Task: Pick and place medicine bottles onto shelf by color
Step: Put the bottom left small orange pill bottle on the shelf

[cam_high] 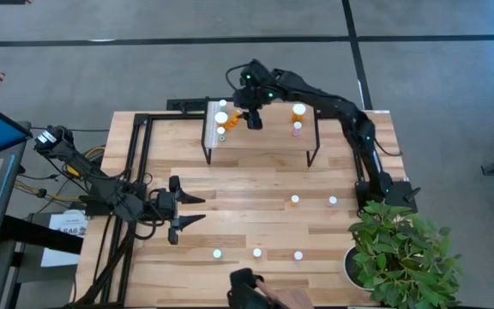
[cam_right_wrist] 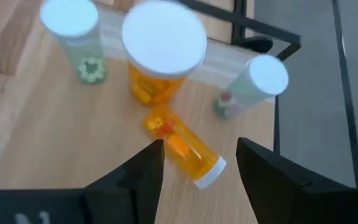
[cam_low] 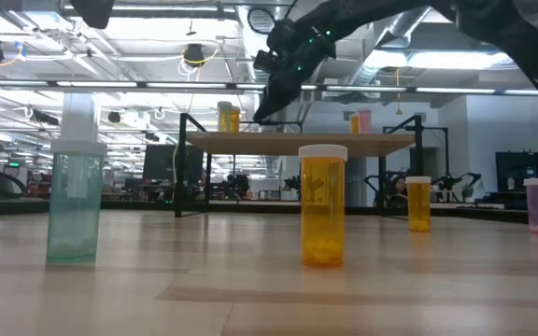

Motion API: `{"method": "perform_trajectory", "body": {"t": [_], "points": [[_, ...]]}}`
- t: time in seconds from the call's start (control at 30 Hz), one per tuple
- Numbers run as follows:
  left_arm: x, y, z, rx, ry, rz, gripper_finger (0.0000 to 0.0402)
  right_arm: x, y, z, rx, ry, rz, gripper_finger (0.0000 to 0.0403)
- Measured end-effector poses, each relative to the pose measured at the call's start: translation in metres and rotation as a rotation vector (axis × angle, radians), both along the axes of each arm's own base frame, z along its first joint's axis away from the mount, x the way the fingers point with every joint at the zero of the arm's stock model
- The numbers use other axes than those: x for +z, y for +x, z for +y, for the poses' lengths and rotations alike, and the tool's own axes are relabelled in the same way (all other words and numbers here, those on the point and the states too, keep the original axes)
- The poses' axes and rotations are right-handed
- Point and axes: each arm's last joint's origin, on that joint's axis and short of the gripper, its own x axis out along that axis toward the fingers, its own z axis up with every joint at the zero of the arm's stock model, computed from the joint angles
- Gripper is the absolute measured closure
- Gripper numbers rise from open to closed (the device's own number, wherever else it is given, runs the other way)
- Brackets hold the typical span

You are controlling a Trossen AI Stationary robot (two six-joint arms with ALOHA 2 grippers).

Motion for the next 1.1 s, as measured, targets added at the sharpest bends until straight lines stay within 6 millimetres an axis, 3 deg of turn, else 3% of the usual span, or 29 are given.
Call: {"method": "perform_trajectory", "body": {"t": [0.2,0.53,0.8,1.1], "points": [[-0.002,0.0,0.0,0.002,-0.005,0.013,0.021,-0.017,0.006,-0.004,0.028,-0.002,0.041,0.018],[-0.002,0.0,0.0,0.002,-0.002,0.017,0.021,-0.017,0.002,-0.004,0.041,0.029,0.051,0.0182],[-0.002,0.0,0.0,0.004,-0.005,0.017,0.021,-0.035,0.008,-0.007,0.034,0.054,0.086,0.0182],[-0.002,0.0,0.0,0.004,-0.005,0.016,0.021,-0.038,0.005,-0.007,0.03,0.068,0.121,0.0186]]}}
